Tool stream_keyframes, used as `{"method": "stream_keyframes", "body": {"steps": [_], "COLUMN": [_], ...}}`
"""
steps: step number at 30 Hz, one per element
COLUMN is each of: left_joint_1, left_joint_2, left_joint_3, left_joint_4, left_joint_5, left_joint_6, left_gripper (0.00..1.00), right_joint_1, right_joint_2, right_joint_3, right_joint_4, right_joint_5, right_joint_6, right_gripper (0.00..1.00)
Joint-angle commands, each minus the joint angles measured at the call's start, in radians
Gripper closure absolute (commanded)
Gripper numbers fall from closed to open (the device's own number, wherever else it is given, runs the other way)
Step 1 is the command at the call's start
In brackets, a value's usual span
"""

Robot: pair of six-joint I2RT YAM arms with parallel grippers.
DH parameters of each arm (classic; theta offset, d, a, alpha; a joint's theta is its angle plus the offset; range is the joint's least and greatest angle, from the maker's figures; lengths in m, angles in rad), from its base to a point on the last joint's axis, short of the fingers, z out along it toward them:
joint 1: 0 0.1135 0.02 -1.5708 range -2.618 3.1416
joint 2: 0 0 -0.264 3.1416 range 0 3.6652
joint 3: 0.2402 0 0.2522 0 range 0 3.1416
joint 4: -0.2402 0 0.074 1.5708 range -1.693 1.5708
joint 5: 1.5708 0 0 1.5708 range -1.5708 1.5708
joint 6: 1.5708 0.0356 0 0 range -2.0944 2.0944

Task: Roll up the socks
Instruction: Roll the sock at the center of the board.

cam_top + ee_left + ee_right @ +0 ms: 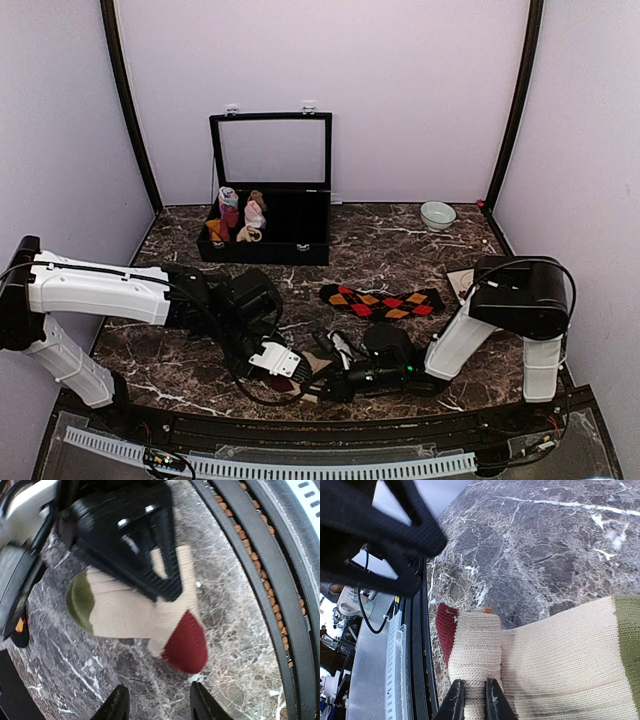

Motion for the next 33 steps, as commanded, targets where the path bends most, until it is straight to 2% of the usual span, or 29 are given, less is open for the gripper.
{"method": "stream_keyframes", "body": {"steps": [1,13,26,33], "left_joint_1": [-0.061,-0.076,-0.071,-0.056], "left_joint_2": [0.033,0.177,0.246,0.295], "left_joint_3": [-0.017,-0.032,-0.078,-0.074], "left_joint_4": [0.006,0.134,0.206,0.152], "left_joint_5": [0.030,0.016,-0.018,0.020], "left_joint_6": [-0.027,-0.037,-0.046,-0.038], "left_gripper": [0.59,0.67,0.67,0.91], "right_joint_1": [-0.038,-0.042,-0.041,-0.041], "right_joint_2": [0.102,0.117,0.093,0.061], "right_joint_3": [-0.084,-0.100,-0.090,-0.084], "right_joint_4": [-0.474,-0.430,-0.450,-0.467], "right_joint_5": [0.067,0.042,0.025,0.039], "right_joint_6": [0.024,0.059,0.037,0.025], "right_gripper": [0.87,0.87,0.87,0.85]}}
